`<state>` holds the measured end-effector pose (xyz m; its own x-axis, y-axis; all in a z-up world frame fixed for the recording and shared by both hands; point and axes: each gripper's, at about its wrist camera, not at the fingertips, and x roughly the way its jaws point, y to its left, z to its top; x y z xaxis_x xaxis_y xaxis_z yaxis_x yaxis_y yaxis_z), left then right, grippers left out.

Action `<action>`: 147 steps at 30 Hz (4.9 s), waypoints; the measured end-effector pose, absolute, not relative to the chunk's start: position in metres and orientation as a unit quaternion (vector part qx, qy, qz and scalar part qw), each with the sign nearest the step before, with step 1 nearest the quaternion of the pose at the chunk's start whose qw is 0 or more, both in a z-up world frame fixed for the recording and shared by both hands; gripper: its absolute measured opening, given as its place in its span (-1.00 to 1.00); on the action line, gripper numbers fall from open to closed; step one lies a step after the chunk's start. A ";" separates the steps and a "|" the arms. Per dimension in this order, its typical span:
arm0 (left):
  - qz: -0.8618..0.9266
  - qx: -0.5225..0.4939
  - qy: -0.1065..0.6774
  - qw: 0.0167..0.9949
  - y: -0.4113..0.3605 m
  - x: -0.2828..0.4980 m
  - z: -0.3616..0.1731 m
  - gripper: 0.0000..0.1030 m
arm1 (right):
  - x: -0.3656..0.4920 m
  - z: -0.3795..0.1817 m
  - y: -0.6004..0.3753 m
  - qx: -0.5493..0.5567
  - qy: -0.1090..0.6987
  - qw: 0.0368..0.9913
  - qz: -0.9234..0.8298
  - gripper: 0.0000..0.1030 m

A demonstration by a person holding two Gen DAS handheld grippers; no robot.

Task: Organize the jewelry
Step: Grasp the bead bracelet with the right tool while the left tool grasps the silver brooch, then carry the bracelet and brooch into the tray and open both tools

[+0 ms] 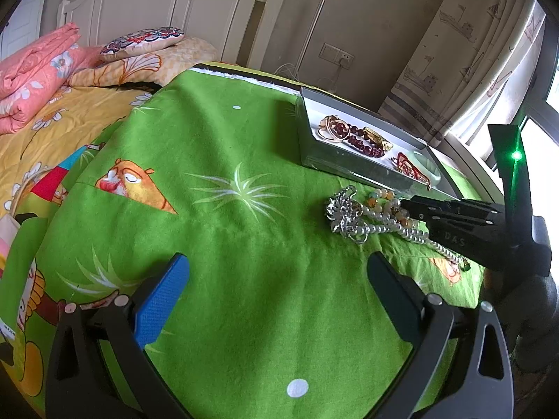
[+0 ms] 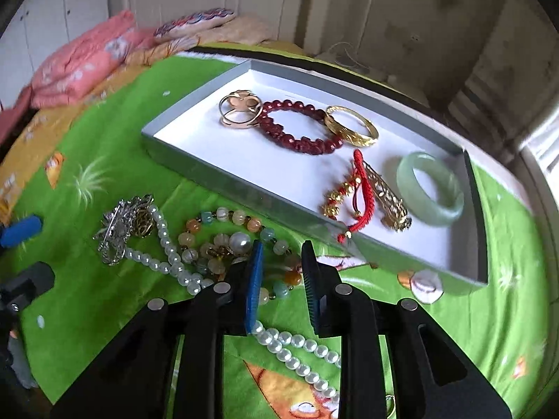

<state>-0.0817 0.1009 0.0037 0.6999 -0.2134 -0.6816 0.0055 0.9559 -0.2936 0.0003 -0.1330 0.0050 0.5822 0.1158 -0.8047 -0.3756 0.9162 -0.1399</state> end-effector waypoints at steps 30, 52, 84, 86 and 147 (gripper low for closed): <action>-0.093 -0.079 0.420 0.899 0.056 -0.038 0.016 0.88 | -0.078 0.110 -0.200 -0.055 0.218 0.956 0.188 -0.81; -0.098 -0.010 0.394 0.914 0.028 -0.035 0.022 0.47 | -0.093 0.109 -0.251 -0.006 0.214 0.962 0.169 -0.81; -0.120 0.053 0.361 0.923 -0.001 -0.039 0.062 -0.41 | -0.086 0.112 -0.244 -0.008 0.216 0.959 0.184 -0.81; -0.120 0.054 0.359 0.924 -0.003 -0.034 0.065 -0.41 | -0.082 0.112 -0.244 -0.006 0.219 0.958 0.186 -0.81; 0.013 -0.088 0.386 0.918 0.055 -0.038 0.021 0.95 | -0.051 0.054 -0.329 0.103 0.307 0.933 0.156 0.34</action>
<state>-0.0375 0.0549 0.0212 0.7020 -0.0430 -0.7109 -0.0923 0.9843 -0.1506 -0.0505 -0.3286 0.0536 0.7634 0.3542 -0.5402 -0.2277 0.9301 0.2881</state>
